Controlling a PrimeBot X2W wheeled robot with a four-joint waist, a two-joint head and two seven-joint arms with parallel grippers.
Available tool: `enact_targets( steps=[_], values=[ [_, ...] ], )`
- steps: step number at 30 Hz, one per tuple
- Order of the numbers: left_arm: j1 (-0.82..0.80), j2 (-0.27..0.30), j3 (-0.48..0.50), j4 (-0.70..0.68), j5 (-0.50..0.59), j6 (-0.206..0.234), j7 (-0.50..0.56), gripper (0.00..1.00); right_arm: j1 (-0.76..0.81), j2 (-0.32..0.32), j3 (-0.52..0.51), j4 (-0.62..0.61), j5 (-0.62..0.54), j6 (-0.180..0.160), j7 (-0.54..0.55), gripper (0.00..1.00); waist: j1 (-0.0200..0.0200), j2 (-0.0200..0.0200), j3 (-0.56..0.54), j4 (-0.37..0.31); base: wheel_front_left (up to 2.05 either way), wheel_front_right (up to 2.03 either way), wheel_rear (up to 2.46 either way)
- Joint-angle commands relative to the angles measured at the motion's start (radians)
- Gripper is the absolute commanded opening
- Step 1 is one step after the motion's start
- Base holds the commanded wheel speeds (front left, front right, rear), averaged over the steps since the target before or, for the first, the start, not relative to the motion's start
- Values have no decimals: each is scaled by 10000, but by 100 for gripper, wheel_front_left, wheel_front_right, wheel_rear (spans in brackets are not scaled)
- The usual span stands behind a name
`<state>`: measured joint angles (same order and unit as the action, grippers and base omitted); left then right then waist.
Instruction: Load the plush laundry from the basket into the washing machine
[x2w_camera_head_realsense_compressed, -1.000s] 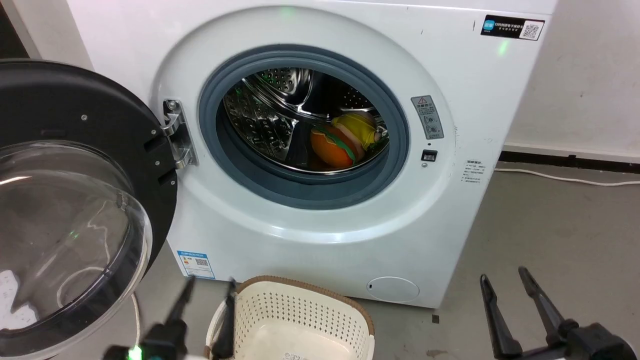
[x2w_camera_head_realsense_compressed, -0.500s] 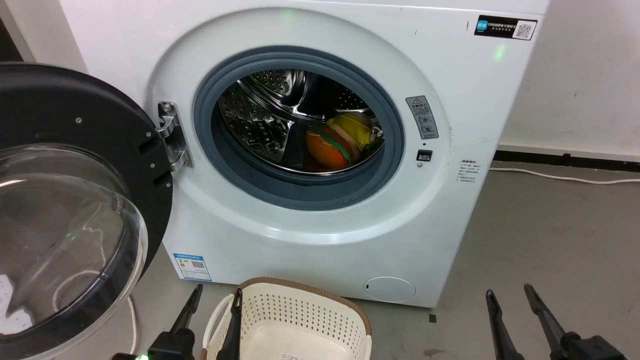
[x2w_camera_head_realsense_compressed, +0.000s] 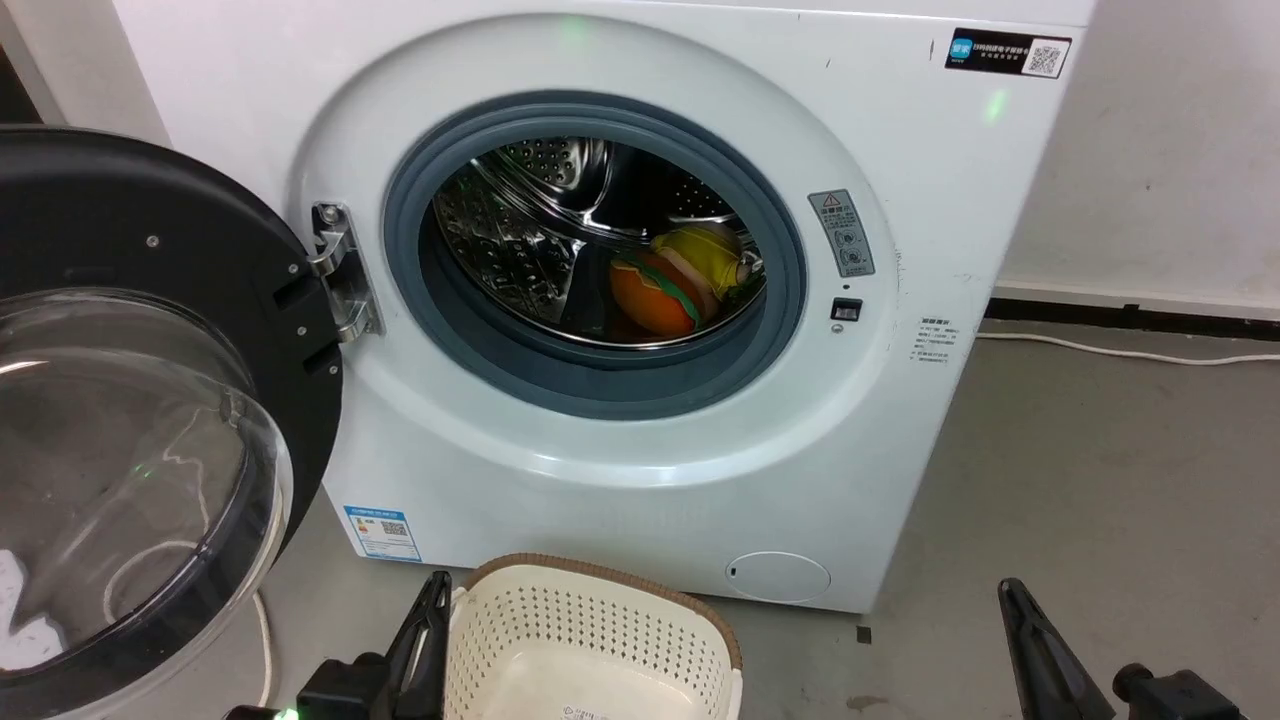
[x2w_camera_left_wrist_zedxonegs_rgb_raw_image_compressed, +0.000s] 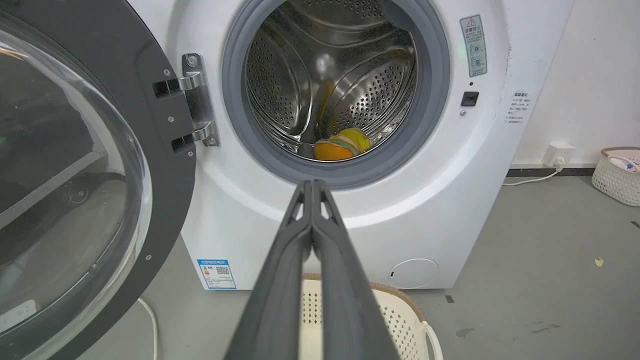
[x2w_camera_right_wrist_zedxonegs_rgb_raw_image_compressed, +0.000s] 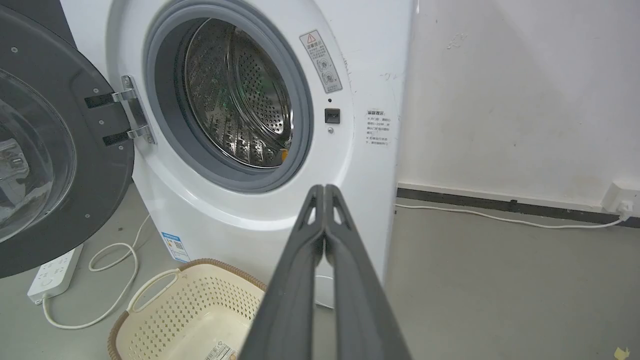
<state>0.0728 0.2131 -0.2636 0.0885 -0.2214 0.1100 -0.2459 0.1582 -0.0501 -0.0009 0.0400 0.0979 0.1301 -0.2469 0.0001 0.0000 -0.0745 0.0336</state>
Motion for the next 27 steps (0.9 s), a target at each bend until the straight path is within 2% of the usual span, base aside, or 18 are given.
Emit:
enact_targets(
  steps=[1,27],
  values=[
    [-40,-39,99,-45,123,-51,62,0,-81,2,-3,-22,-56,0,53,0,0,0,10,-4,0,0,0],
    [-192,-390,659,-231,585,-283,591,0,-412,1,-1,-105,-260,2,587,0,0,0,172,-77,0,0,0]
  ],
)
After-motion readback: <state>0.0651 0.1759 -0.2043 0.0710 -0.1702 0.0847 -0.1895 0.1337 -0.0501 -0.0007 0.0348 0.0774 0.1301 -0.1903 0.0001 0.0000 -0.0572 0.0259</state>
